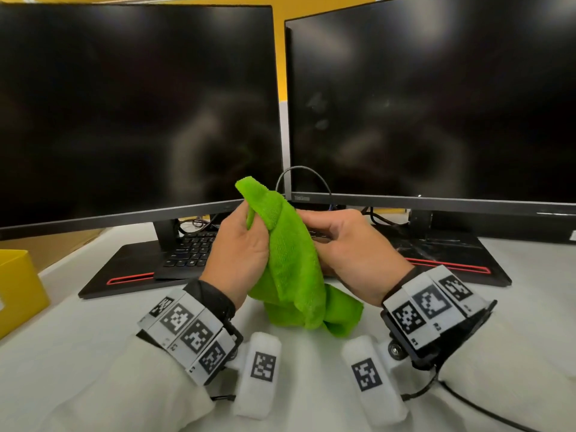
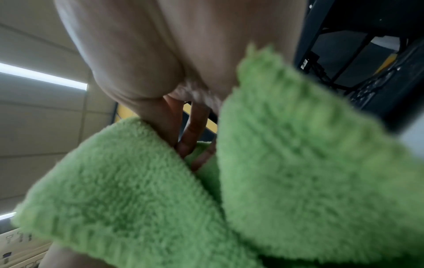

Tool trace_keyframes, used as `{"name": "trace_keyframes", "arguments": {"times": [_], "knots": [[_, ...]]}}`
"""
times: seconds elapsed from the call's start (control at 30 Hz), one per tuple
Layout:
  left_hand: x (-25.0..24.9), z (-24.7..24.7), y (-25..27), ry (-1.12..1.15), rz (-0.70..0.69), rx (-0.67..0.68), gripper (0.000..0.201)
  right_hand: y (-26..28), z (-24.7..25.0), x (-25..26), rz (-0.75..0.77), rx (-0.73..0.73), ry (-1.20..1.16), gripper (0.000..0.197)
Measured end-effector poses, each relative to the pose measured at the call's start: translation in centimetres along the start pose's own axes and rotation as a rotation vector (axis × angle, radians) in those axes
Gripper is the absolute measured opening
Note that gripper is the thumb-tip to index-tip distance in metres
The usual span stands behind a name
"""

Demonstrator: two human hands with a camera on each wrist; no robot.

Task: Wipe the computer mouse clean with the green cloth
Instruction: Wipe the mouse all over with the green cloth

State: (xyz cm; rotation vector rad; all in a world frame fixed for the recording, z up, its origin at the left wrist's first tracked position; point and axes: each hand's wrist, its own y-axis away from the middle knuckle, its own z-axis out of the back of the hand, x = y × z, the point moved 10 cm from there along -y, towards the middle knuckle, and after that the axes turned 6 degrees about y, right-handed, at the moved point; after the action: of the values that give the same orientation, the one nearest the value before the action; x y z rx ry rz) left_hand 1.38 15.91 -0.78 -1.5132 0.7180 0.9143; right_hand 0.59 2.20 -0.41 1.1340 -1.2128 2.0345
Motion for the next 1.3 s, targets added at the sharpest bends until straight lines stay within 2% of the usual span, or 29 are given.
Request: {"name": "trace_keyframes", "arguments": {"times": [0.13, 0.2, 0.27, 0.3, 0.37, 0.4, 0.53, 0.63, 0.7, 0.8, 0.9, 1.07, 1.17, 1.23, 1.27, 1.3], "knots": [[-0.5, 0.4, -0.1, 0.022, -0.010, -0.049, 0.052, -0.2, 0.0, 0.2, 0.038, -0.031, 0.023, 0.043], [0.0, 0.0, 0.1, 0.076, 0.035, -0.032, 0.040, -0.3, 0.3, 0.6, 0.075, -0.077, 0.042, 0.043], [0.2, -0.9, 0.5, 0.140, 0.058, 0.020, 0.011, -0.3, 0.5, 0.8, 0.110, -0.104, 0.084, 0.039], [0.0, -1.1, 0.6, 0.119, 0.032, 0.043, 0.012, -0.3, 0.6, 0.8, 0.123, -0.102, 0.113, 0.036], [-0.9, -1.4, 0.7, 0.034, -0.066, 0.086, 0.037, -0.4, 0.6, 0.8, 0.128, -0.087, 0.155, 0.031], [-1.5, -1.2, 0.8, 0.011, -0.110, 0.081, 0.040, -0.4, 0.7, 0.8, 0.133, -0.081, 0.166, 0.030], [-2.4, -1.0, 0.9, -0.004, -0.181, 0.066, 0.032, -0.2, 0.7, 1.3, 0.153, -0.067, 0.159, 0.034], [-2.8, -0.7, 1.0, -0.018, -0.208, 0.022, 0.033, -0.3, 1.0, 1.1, 0.135, -0.097, 0.157, 0.025], [-2.8, -0.1, 0.8, -0.001, -0.203, -0.028, 0.034, -0.5, 1.6, 0.8, 0.118, -0.159, 0.223, 0.018], [-2.2, 0.9, 0.8, 0.063, -0.110, -0.136, 0.061, -0.8, 2.2, -0.1, 0.068, -0.207, 0.293, 0.015], [-2.3, 0.7, 0.9, 0.108, -0.072, -0.134, 0.074, -0.7, 2.4, -0.5, 0.046, -0.212, 0.354, 0.004], [-2.1, 1.2, 0.8, 0.112, -0.067, -0.157, 0.054, -0.6, 2.5, -1.1, -0.034, -0.194, 0.407, 0.006], [-1.9, 1.3, 0.6, 0.105, -0.061, -0.159, 0.055, -0.4, 2.9, -1.0, -0.094, -0.185, 0.377, 0.016], [-1.6, 1.2, 0.5, 0.103, -0.049, -0.147, 0.055, -0.3, 2.4, -0.8, -0.111, -0.120, 0.304, 0.008], [-1.3, 1.2, 0.4, 0.106, -0.040, -0.136, 0.048, -0.2, 2.0, -0.7, -0.114, -0.084, 0.288, 0.006], [-1.0, 1.1, 0.4, 0.121, -0.031, -0.128, 0.036, -0.1, 1.7, -0.7, -0.113, -0.051, 0.304, 0.014]]}}
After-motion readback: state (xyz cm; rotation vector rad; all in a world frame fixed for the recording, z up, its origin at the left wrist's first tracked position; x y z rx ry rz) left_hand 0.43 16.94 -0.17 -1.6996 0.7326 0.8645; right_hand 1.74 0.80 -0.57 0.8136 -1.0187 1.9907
